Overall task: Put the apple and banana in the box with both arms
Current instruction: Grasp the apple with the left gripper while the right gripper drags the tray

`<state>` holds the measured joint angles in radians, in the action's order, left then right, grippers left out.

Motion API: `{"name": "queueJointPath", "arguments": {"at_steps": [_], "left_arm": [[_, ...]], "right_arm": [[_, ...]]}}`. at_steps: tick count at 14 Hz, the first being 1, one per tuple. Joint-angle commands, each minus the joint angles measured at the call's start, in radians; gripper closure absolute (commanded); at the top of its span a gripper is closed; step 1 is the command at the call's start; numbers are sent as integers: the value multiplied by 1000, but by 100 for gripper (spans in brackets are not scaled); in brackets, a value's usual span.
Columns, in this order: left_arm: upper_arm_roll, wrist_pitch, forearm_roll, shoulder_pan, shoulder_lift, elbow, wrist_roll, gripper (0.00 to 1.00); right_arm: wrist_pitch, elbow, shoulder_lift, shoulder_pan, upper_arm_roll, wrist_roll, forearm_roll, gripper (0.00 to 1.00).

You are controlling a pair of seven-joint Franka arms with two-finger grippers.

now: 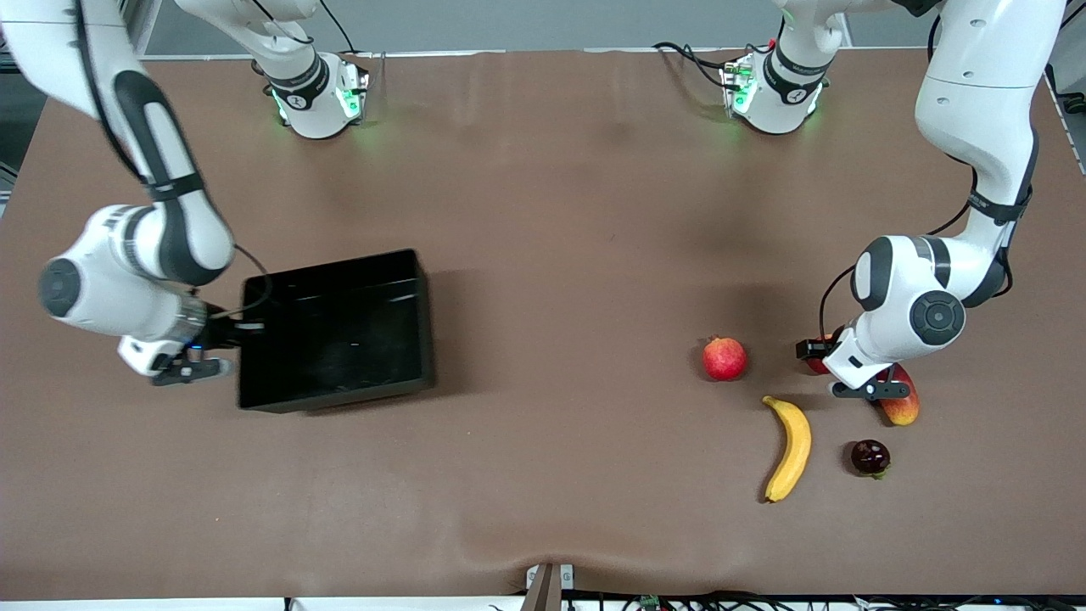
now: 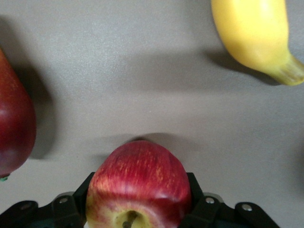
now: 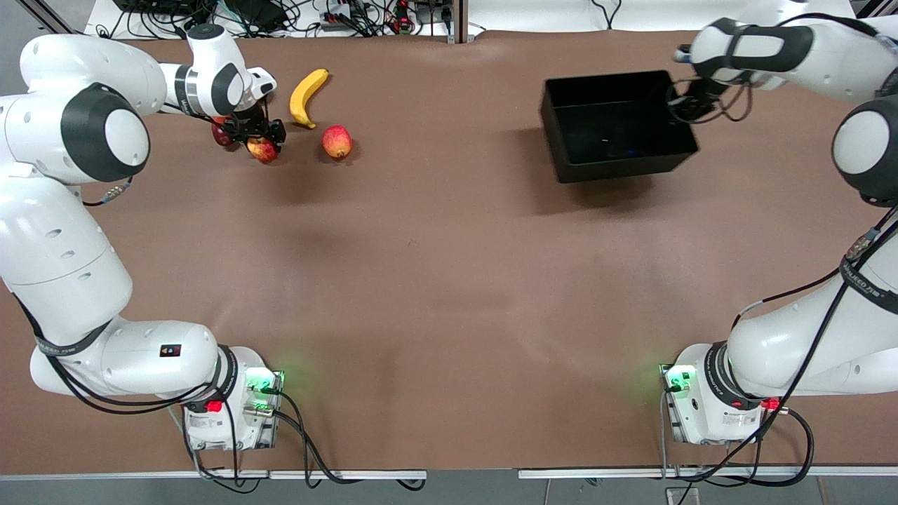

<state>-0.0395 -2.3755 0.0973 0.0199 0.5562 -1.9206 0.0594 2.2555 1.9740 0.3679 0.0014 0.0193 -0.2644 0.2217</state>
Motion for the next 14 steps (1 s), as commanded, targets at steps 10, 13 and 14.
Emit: {"name": "queueJointPath", "arguments": {"at_steps": [10, 13, 14], "left_arm": [[-69, 177, 7, -8, -88, 106, 8, 100], [-91, 290, 2, -9, -108, 167, 11, 100], [-100, 324, 2, -9, -116, 184, 11, 100]], "right_arm": [[-8, -115, -86, 633, -10, 761, 25, 100], [3, -150, -12, 727, -12, 890, 16, 100], [4, -170, 21, 748, -13, 913, 13, 100]]}}
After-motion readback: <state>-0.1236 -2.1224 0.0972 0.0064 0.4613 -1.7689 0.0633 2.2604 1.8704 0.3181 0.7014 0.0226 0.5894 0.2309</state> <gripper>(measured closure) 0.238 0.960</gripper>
